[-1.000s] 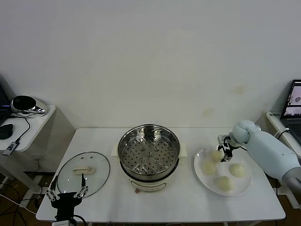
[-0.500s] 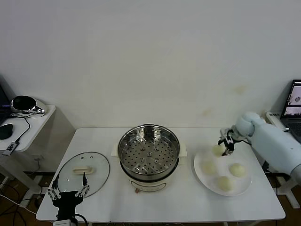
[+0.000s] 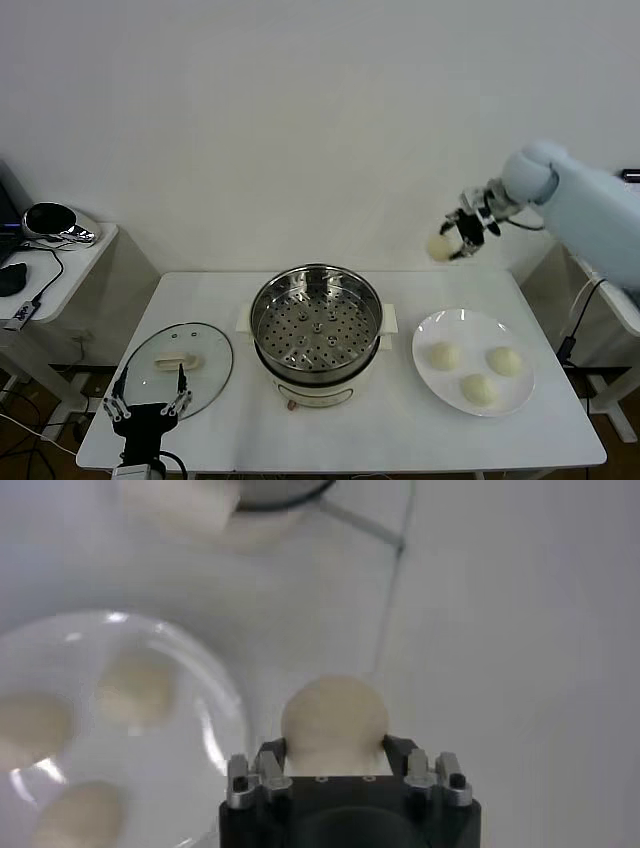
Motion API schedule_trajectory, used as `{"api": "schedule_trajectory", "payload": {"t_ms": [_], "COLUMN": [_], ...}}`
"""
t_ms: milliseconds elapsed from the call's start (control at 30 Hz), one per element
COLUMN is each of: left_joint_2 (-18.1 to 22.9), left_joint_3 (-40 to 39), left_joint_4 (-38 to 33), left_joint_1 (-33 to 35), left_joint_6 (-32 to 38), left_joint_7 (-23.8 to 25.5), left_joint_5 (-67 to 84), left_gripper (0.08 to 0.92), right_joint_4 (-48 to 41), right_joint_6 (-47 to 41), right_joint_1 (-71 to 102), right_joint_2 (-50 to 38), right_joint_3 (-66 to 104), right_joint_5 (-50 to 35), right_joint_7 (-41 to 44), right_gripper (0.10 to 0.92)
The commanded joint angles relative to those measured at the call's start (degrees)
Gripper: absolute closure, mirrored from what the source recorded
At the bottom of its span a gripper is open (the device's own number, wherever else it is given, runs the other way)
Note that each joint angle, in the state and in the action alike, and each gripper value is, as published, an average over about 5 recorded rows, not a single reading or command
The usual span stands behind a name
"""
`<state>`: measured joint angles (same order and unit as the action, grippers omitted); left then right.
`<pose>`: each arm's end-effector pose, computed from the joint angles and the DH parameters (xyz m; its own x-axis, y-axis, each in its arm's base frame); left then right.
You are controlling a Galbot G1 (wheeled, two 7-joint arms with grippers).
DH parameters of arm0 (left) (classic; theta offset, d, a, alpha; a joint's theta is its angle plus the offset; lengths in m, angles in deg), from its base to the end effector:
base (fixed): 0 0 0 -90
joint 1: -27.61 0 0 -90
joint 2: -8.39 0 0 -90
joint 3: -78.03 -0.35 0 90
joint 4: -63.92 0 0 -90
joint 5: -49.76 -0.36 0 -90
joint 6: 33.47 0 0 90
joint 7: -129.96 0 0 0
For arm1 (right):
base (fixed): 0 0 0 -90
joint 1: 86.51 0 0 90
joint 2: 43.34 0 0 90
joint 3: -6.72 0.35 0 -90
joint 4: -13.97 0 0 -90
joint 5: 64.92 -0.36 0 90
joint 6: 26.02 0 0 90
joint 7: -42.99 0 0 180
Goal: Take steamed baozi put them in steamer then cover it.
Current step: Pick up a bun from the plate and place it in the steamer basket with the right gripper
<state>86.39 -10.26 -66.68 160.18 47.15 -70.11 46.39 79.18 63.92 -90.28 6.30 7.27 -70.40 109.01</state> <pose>0.1258 0.0320 -0.2669 -0.9589 -0.2623 0.1078 -0.2230 0.9322 0.2851 0.5919 -0.0754 0.0421 -0.3968 -0.2562 0.8814 -0.8143 -0.3449 -0.4668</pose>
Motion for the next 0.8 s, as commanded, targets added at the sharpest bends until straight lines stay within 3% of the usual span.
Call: {"api": "schedule_trajectory", "payload": {"t_ms": [33, 233, 567, 800], "left_joint_2": [-0.1, 0.0, 0.8, 1.4], "left_joint_3": [0.2, 0.6, 1.5, 1.7], "left_joint_4": [0.0, 0.1, -0.6, -1.1], "left_joint_1": [-0.2, -0.9, -1.4, -1.4], "left_joint_6": [0.0, -0.2, -0.7, -0.8], "left_joint_7": [0.0, 0.0, 0.0, 0.0], "left_joint_5": [0.2, 0.2, 0.4, 0.4], "left_gripper": [0.177, 0.177, 0.177, 0.177], "right_joint_4": [2.3, 4.8, 5.9, 1.6], "right_joint_6": [4.3, 10.5, 21.5, 27.6], "right_joint_1": [-10.8, -7.3, -3.3, 1.4], "right_joint_2": [9.8, 15.1, 19.1, 21.2], "right_joint_3": [-9.5, -12.7, -15.6, -15.1], "right_joint_5": [-10.6, -10.0, 3.2, 13.4], "right_joint_7": [-0.8, -2.8, -6.7, -10.4], "right_gripper": [0.406, 0.406, 0.403, 0.398]}}
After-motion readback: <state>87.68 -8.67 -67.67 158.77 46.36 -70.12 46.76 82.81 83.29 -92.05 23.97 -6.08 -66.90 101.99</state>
